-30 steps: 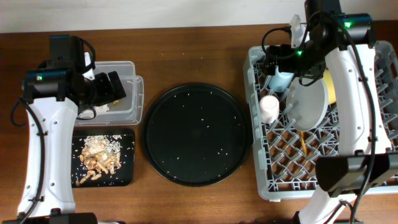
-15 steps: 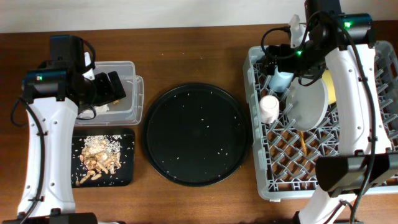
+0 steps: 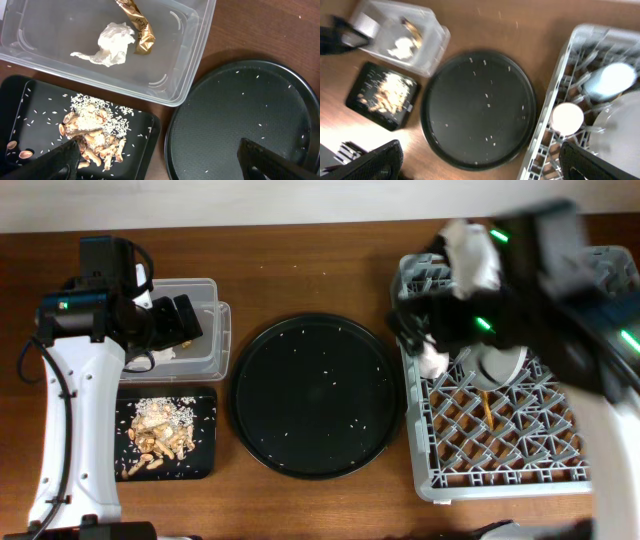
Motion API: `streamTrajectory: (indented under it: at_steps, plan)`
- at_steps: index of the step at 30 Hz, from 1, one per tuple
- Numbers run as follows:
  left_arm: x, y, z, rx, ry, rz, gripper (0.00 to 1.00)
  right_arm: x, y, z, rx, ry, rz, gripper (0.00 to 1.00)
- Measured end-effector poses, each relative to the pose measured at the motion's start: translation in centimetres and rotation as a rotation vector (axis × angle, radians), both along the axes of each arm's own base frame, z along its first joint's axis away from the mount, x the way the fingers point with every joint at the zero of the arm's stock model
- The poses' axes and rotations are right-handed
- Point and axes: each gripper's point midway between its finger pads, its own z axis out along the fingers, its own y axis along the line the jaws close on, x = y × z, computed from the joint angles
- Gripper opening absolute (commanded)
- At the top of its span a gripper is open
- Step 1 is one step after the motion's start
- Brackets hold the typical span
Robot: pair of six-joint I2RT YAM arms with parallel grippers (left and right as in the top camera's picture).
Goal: Sort waste into correct bins and load items into the dishwasher rack
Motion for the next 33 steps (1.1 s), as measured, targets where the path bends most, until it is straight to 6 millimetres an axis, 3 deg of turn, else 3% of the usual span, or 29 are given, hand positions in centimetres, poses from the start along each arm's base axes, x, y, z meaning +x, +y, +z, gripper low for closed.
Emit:
streamTrajectory:
  at_steps: [5,10,13,16,20,24,27,33]
  plan:
    - [0.0,0.0,0.0,0.0,0.0,0.0,1.0,-6.1,-3.0,5.9,0.036,-0.231,-0.04,0.98]
    - [0.0,0.0,0.0,0.0,0.0,0.0,1.0,-14.5,-6.9,10.4,0.088,-0.48,-0.096,0.98]
    - [0.0,0.0,0.0,0.0,0.0,0.0,1.0,-19.7,-9.1,10.9,0.117,-0.599,-0.128,0.98]
    - [0.0,0.0,0.0,0.001,0.0,0.0,1.0,-22.5,-10.7,9.7,0.129,-0.682,-0.172,0.98]
    - [0.0,0.0,0.0,0.001,-0.001,0.0,1.0,-22.8,-11.8,7.2,0.132,-0.778,-0.255,0.98]
    - [0.0,0.0,0.0,0.001,0.0,0.0,1.0,-20.8,-12.5,4.3,0.142,-0.911,-0.351,0.98]
    - [0.0,0.0,0.0,0.0,0.0,0.0,1.0,-18.1,-12.6,2.4,0.148,-1.01,-0.406,0.98]
    - [0.0,0.0,-0.1,0.0,0.003,0.0,1.0,-10.1,-12.2,-2.6,0.168,-1.168,-0.454,0.98]
